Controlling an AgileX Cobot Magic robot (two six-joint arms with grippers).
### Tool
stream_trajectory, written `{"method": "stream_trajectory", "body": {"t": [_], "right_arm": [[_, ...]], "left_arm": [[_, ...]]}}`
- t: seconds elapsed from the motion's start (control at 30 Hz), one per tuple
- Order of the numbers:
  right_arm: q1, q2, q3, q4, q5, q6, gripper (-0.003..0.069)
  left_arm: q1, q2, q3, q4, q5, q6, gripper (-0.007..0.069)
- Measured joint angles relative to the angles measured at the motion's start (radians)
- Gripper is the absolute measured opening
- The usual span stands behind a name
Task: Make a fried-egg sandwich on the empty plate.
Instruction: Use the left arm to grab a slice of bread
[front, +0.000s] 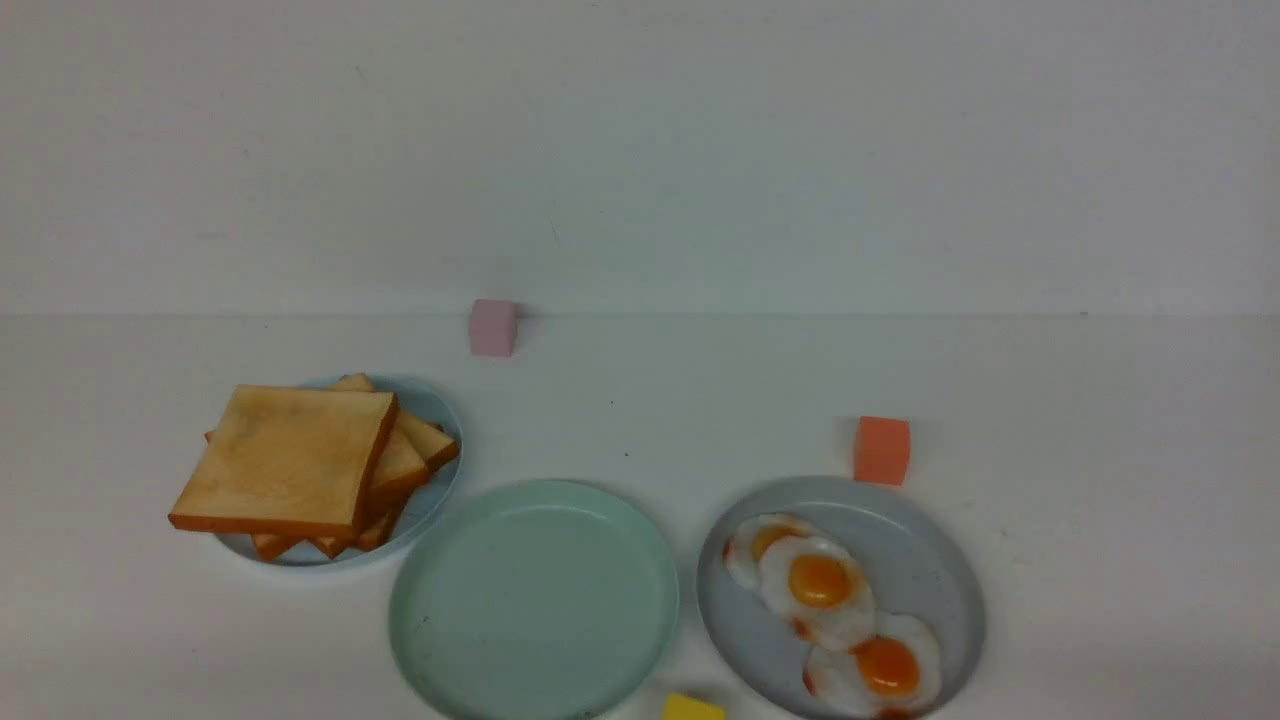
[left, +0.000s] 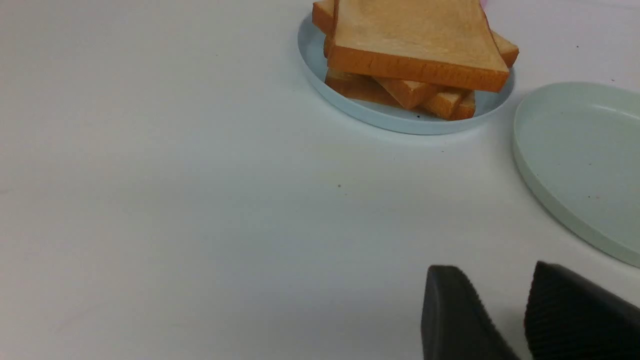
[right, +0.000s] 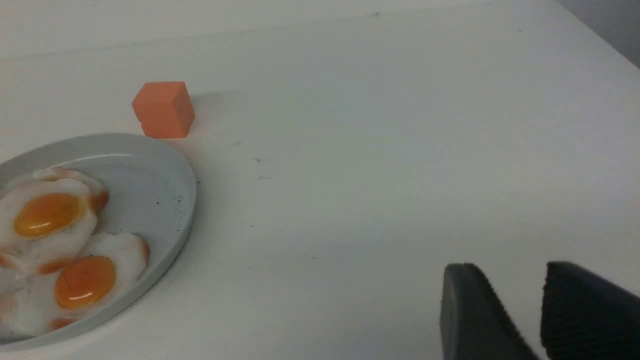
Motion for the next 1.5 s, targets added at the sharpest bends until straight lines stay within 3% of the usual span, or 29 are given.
{"method": "stream_trajectory", "body": {"t": [0.8, 1.0, 1.33, 1.5], "right_arm": [[0.000, 0.000, 0.000, 0.000, 0.000, 0.000, 0.0241], [0.000, 0.000, 0.002, -0.049, -0.016, 0.000, 0.0241], [0.000, 0.000, 0.010, -0.060, -0.352, 0.000, 0.0241], [0.000, 0.000, 0.010, -0.060, -0.468, 0.000, 0.0241]], "left_arm": [[0.000, 0.000, 0.000, 0.000, 0.000, 0.000, 0.0238], [0.000, 0.000, 0.003, 0.000, -0.019, 0.000, 0.0238], [0.000, 0.000, 0.006, 0.002, -0.358, 0.000, 0.0238], [0.000, 0.000, 0.006, 0.002, -0.415, 0.000, 0.0238]]}}
